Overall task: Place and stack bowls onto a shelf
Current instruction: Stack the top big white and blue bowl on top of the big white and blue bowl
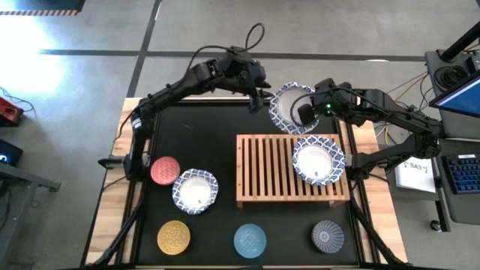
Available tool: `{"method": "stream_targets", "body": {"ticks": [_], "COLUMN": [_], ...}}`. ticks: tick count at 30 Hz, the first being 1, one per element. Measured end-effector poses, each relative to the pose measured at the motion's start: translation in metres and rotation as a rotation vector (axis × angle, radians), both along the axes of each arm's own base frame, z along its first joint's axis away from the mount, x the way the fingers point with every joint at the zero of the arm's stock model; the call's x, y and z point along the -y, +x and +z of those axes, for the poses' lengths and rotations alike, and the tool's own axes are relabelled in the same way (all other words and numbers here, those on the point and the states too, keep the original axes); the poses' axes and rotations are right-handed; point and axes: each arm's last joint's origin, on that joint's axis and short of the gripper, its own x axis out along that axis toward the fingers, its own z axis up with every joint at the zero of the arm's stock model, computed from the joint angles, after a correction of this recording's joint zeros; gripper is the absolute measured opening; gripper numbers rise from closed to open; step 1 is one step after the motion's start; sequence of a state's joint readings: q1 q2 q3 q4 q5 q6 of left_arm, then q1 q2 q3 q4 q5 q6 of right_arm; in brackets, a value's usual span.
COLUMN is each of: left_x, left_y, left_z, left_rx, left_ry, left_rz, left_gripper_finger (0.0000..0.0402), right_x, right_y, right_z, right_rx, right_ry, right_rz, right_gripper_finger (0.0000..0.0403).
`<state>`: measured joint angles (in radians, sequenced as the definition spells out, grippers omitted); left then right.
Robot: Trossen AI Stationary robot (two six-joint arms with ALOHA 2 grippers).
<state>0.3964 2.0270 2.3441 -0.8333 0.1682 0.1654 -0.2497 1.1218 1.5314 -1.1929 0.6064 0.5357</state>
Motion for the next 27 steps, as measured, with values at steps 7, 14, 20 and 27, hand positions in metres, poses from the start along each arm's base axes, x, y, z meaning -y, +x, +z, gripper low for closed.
{"method": "stream_targets", "body": {"ticks": [7, 14, 20, 27], "left_x": [0.004, 0.003, 0.002, 0.002], "left_y": [-0.023, -0.027, -0.027, -0.027], "left_z": [0.001, -0.009, -0.010, -0.010], "left_rx": [-0.117, -0.221, -0.228, -0.226], "left_ry": [-0.037, -0.041, -0.025, -0.024], "left_rz": [0.014, 0.058, 0.049, 0.050], "left_gripper_finger": [0.0142, 0.0142, 0.0142, 0.0142], "right_x": [-0.005, -0.013, -0.020, -0.029], "right_y": [-0.013, -0.023, -0.031, -0.047], "right_z": [0.007, 0.003, -0.004, -0.007], "right_rx": [0.180, 0.265, 0.199, 0.118], "right_ry": [0.166, 0.449, 0.641, 0.804], "right_rz": [-0.005, -0.057, -0.059, -0.034], "right_gripper_finger": [0.0009, 0.0009, 0.0009, 0.0009]}}
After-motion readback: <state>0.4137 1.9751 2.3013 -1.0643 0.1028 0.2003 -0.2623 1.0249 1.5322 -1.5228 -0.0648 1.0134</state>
